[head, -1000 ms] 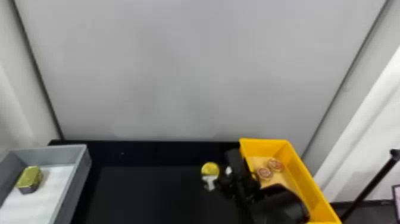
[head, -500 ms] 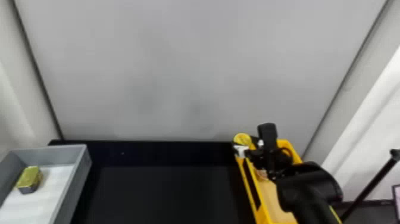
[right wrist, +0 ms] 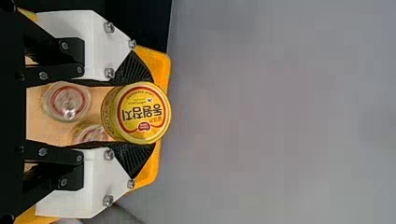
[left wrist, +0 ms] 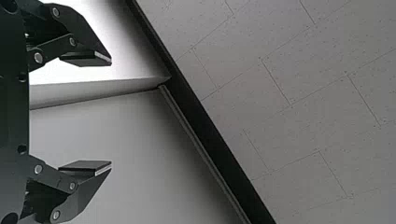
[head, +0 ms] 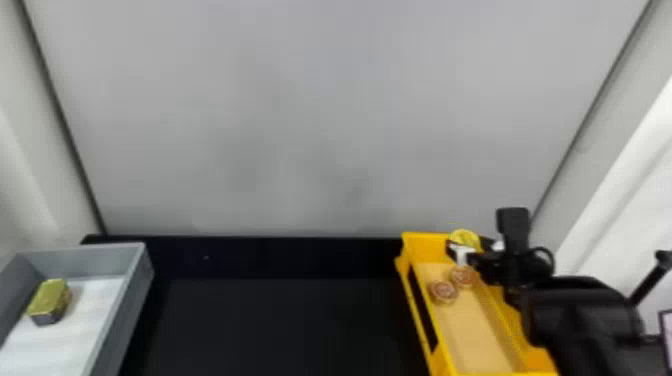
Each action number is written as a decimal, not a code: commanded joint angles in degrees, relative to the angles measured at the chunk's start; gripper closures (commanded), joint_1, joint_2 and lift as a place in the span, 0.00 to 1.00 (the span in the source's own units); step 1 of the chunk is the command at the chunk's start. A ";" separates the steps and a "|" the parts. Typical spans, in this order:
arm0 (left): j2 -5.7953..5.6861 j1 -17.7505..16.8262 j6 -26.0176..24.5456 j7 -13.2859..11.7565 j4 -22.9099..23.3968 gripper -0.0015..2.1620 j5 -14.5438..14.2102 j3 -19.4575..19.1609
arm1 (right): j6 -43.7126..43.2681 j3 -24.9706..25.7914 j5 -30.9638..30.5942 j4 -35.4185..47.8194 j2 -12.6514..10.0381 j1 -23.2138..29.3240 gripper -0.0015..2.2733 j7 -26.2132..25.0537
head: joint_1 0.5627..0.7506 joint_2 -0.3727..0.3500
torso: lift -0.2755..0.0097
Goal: Pick up the round yellow can and place it in the yellow rectangular box
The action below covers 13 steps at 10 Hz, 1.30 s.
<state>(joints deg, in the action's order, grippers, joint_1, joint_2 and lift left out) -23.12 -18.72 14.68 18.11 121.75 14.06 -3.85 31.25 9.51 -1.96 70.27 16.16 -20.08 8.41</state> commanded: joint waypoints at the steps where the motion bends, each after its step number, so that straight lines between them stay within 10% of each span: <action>1: 0.43 0.09 0.53 0.00 -0.11 0.21 0.00 -0.46 | 6.56 0.60 11.19 -2.15 5.55 0.30 0.32 -0.32 | 0.00 0.28 | 0.97; 4: 0.70 0.70 1.23 0.09 -0.11 0.21 0.00 -1.25 | 7.18 0.69 21.47 -6.72 8.71 1.09 0.32 -2.35 | 0.00 0.28 | 0.97; 13: 0.87 1.23 3.34 0.09 -0.20 0.21 0.00 -1.69 | 6.21 -3.00 22.53 -15.78 8.36 1.44 0.30 -2.61 | 0.00 0.28 | 0.97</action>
<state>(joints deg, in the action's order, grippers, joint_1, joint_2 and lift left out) -22.33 -17.51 17.85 18.20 121.55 14.06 -5.50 37.03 6.28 20.58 54.61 24.44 -18.83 5.91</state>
